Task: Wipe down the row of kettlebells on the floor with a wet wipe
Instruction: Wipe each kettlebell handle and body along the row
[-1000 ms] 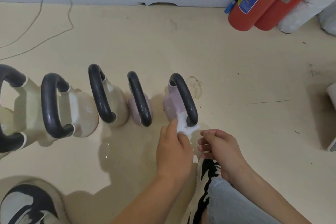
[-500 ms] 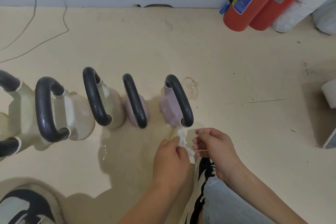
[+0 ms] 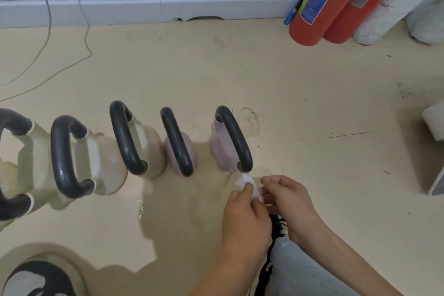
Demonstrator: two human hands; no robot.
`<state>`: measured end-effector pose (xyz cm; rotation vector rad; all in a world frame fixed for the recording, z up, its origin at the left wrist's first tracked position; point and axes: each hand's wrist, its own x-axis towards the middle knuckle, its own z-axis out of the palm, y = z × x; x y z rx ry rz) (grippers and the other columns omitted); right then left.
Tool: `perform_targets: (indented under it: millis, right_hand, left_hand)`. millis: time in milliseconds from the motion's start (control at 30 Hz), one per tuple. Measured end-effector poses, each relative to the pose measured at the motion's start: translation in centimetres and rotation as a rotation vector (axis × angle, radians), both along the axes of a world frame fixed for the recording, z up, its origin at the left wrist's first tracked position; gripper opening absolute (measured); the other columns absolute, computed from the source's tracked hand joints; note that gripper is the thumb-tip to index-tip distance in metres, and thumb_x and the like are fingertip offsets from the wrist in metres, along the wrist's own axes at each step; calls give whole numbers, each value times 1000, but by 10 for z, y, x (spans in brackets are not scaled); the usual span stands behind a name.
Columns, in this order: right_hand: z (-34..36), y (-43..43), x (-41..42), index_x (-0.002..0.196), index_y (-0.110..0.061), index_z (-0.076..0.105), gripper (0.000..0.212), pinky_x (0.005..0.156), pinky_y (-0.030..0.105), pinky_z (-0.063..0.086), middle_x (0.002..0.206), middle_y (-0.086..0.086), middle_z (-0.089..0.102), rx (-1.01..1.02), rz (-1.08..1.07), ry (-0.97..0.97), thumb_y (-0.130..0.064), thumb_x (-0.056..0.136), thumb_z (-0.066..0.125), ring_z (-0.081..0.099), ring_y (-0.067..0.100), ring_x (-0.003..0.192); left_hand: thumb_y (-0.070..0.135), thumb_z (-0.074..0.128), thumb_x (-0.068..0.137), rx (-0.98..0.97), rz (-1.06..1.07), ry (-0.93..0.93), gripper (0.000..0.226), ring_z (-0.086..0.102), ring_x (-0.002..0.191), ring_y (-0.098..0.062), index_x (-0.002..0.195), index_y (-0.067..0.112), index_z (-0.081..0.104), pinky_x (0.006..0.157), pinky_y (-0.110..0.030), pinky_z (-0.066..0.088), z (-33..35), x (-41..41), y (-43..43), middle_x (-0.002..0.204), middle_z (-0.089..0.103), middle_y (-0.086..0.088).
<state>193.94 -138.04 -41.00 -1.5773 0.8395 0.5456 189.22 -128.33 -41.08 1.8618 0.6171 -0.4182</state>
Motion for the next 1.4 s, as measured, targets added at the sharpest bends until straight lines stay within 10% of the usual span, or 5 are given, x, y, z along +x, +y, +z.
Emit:
perform_targets:
  millis: [233,533,700,1033,1400]
  right_hand:
    - [17,2,4,101,-6,73,13,64,34,60,91,19,78,53,122,13,-10,96,62,71,27,75]
    - [65,-20,15,106,-7,72,19,80,42,61,104,18,77,-162,409,71,-21,99,61,72,26,80]
    - [131,-3,30,106,-15,71,21,80,35,61,104,7,76,-320,836,71,-32,101,60,75,24,93]
    - [262,52,56,112,-25,72,24,79,30,63,104,-1,77,-558,1496,149,-42,97,65,75,17,97]
    - [156,114,-12,120,-10,72,27,85,40,62,107,8,80,219,458,-10,-26,100,62,77,23,96]
  left_hand:
    - [15,49,93,-339,292,92,24,71,79,-22,94,28,70,72,-31,60,21,19,5,89,75,-4]
    - [8,50,99,-530,226,236,36,66,107,-21,129,26,61,93,-33,55,37,9,17,125,67,-7]
    - [12,53,82,-374,152,236,22,62,74,-20,93,28,64,67,-30,50,51,-9,61,98,70,-5]
    - [9,55,85,-270,60,153,12,48,67,-26,74,8,60,68,-33,47,132,5,147,71,53,-7]
    - [17,65,89,-450,259,-9,18,76,88,-28,104,22,70,86,-45,62,149,-1,180,103,77,-8]
